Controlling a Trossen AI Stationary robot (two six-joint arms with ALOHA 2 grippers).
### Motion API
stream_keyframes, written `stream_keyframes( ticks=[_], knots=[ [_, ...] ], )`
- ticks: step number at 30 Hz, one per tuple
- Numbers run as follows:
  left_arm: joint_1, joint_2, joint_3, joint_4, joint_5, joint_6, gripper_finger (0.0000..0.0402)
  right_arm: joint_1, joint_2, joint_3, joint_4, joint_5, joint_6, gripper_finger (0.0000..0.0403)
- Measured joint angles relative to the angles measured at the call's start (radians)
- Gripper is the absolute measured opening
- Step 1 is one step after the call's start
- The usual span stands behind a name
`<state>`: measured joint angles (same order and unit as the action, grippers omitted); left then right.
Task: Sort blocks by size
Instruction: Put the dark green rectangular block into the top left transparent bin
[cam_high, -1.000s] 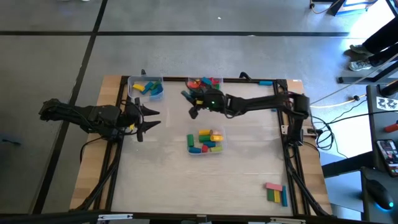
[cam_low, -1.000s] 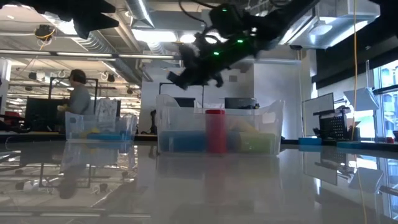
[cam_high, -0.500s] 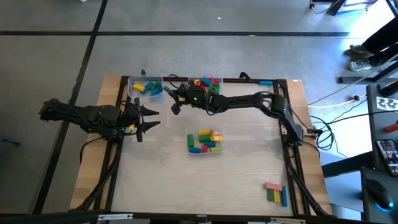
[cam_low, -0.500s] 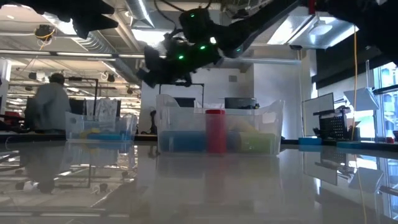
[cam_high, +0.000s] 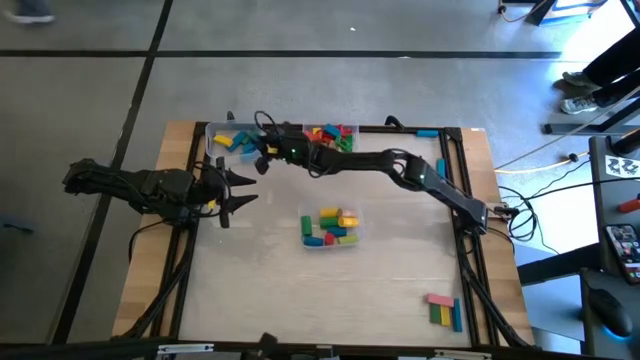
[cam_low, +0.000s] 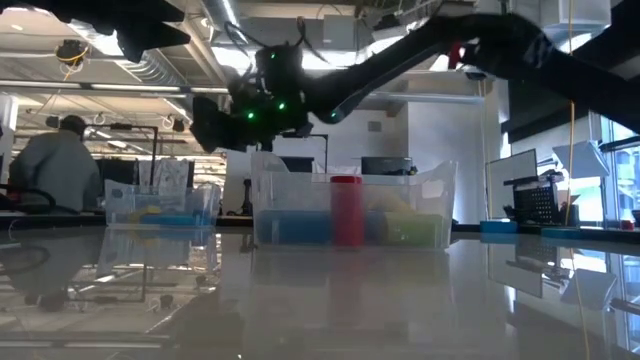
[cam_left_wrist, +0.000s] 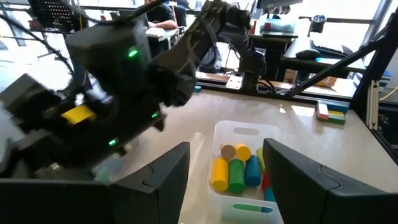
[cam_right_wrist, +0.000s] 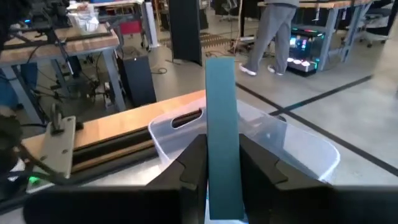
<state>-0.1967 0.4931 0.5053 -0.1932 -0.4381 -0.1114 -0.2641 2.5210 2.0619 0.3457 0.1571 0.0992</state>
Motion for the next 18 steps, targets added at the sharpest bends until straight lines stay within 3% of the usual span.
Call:
stream_keyframes(
  ticks=[9,14,18],
  knots=[
    [0.0,0.0,0.0,0.002,0.0,0.011,0.0198,-0.054,0.166,0.232,0.009,-0.021,0.022,0.0069],
    [0.0,0.0,0.0,-0.005,0.0,0.011,0.0198,-0.061,0.196,0.248,0.031,0.001,0.036,0.008],
    [0.0,0.0,0.0,-0.006,0.0,0.018,0.0198,-0.057,0.196,0.249,0.023,-0.021,0.037,0.0115]
  ],
)
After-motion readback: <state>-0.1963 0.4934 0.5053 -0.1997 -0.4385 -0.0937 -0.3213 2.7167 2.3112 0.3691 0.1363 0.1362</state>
